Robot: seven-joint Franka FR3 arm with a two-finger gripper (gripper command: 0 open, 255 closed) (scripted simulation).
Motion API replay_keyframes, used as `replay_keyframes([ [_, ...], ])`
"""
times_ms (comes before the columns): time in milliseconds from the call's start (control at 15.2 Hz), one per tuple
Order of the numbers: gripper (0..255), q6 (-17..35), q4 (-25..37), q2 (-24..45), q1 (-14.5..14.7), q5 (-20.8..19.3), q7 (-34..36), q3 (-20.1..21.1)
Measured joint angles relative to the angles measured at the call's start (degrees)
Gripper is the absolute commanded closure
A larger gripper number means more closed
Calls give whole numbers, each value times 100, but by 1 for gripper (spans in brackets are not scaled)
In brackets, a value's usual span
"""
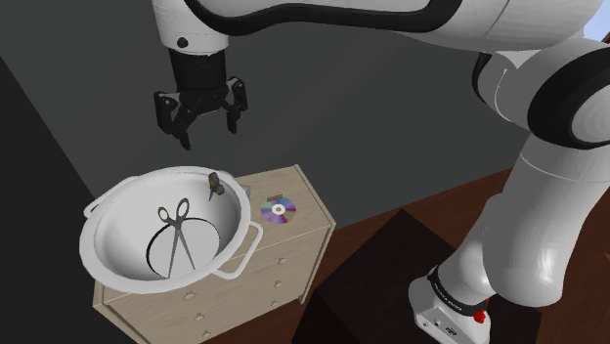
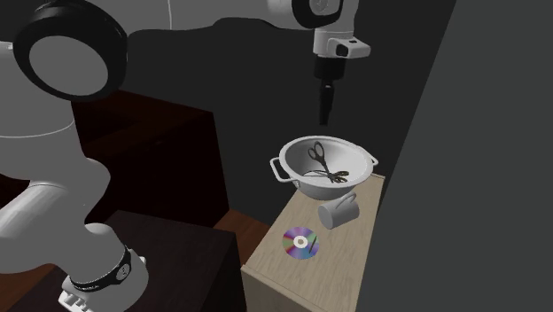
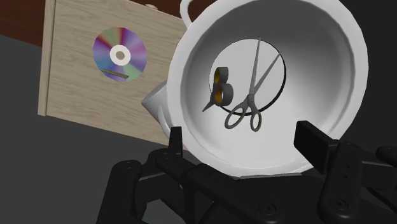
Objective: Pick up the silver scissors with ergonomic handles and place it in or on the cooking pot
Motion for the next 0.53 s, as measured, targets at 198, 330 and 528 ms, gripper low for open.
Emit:
replay_keyframes([
  [198, 0, -326, 418, 101, 54, -39, 13, 7],
  [330, 0, -360, 453, 107, 57, -41, 12, 8],
  [528, 0, -373, 466, 108, 58, -41, 12, 8],
])
